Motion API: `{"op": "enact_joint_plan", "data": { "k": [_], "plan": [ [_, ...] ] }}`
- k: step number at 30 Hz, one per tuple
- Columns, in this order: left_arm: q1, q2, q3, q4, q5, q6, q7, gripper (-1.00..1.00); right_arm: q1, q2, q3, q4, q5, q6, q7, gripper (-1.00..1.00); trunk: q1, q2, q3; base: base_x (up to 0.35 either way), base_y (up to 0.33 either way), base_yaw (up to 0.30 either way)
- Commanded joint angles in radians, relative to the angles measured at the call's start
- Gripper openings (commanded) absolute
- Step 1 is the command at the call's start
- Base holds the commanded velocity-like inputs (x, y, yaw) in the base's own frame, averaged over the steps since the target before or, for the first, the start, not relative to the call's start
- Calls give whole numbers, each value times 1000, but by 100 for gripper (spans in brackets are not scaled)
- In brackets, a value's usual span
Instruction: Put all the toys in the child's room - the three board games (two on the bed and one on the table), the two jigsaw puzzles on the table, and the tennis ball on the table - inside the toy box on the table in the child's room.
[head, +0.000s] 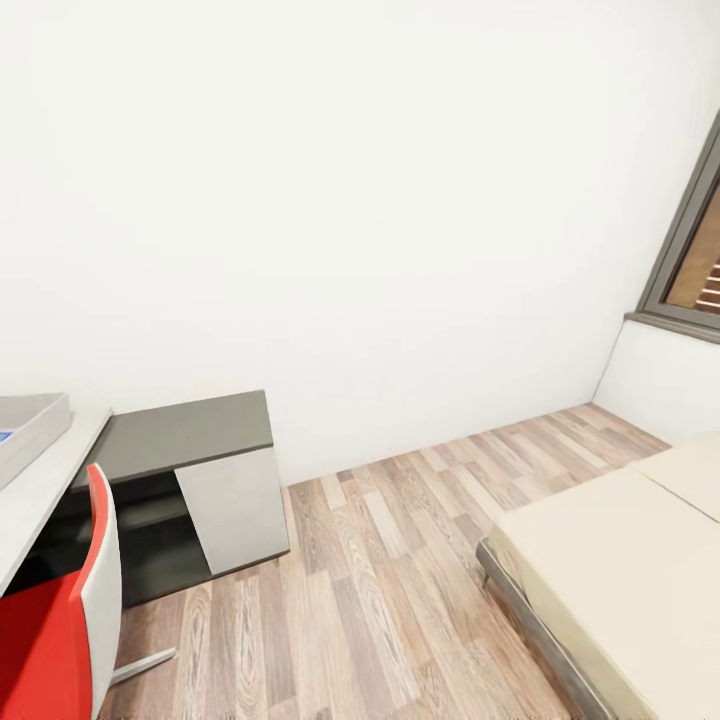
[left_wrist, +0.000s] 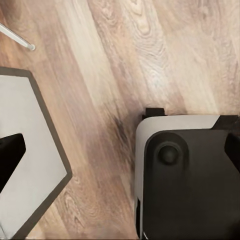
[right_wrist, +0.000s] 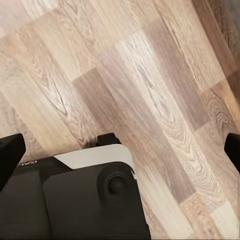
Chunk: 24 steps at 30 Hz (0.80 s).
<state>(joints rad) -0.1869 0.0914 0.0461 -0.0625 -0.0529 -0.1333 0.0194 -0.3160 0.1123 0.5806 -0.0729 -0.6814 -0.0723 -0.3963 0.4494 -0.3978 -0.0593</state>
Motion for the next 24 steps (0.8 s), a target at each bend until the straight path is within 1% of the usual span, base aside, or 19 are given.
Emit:
{"op": "enact_joint_plan", "data": {
  "k": [1, 7, 17, 24],
  "plan": [
    [1, 0, 4, 1, -6, -4, 2, 100, 1, 0, 8, 1, -10, -4, -3, 100, 1, -2, -4, 0, 0, 0],
    [10, 1, 4, 1, -5, -2, 2, 100, 15, 0, 7, 4, -10, -4, -3, 100, 1, -2, -14, 0, 0, 0],
    [15, 1, 4, 21, -5, 0, 2, 100, 59, -1, 7, 5, -6, -6, -3, 100, 1, -2, -30, 0, 0, 0],
    [17, 1, 4, 24, -6, 0, 2, 100, 66, -2, 7, 5, -3, -7, -3, 100, 1, -2, -42, 0, 0, 0]
  ]
}}
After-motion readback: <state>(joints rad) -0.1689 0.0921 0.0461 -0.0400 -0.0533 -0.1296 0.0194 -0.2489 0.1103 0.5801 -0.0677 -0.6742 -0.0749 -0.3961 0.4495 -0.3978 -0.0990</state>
